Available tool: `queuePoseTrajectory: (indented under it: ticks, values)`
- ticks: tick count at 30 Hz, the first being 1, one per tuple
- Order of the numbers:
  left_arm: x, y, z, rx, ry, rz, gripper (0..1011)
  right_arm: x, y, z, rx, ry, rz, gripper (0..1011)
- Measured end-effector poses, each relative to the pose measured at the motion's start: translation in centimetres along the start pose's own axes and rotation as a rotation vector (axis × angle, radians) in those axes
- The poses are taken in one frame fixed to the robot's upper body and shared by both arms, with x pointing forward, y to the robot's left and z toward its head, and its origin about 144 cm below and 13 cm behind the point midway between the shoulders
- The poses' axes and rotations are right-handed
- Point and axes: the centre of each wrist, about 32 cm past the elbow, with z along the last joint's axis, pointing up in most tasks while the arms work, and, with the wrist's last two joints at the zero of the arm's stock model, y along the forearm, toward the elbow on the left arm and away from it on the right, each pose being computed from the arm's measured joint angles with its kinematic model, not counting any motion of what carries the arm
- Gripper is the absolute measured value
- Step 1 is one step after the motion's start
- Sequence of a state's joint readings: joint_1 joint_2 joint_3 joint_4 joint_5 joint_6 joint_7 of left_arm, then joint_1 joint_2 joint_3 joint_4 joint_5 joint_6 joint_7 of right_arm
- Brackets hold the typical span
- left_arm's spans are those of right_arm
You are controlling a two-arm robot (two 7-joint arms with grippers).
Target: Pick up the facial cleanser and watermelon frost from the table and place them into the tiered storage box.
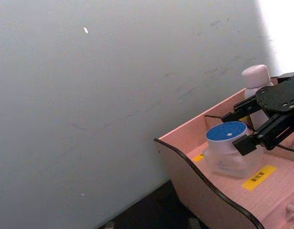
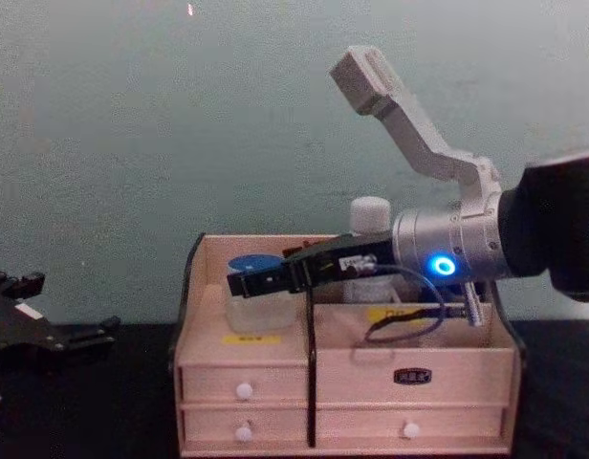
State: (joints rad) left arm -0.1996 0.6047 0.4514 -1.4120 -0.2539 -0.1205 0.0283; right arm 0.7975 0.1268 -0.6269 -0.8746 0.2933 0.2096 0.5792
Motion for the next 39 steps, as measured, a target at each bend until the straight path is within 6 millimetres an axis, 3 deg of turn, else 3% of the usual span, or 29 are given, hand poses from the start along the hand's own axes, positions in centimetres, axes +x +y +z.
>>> queuePoseTrajectory:
  ticks: [13,24,32,39]
  values:
    - [0.0,0.0,0.0,0.0,0.0,0.0,1001,-0.5,-1.6,1.0,0.107,-0.008,-0.001,1002]
    - [0.0,0.0,0.0,0.0,0.0,0.0,1001,-1.1,-5.7,2.5,0.273,-0.027,-0.124,1002]
    - [0.0,0.0,0.0,0.0,0.0,0.0,1001,-0.6,-9.6,1.3,0.332,-0.017,-0.291,1003]
    - [0.0,0.0,0.0,0.0,0.0,0.0,1001,-0.1,-13.2,-1.6,0.337,0.016,-0.477,1002]
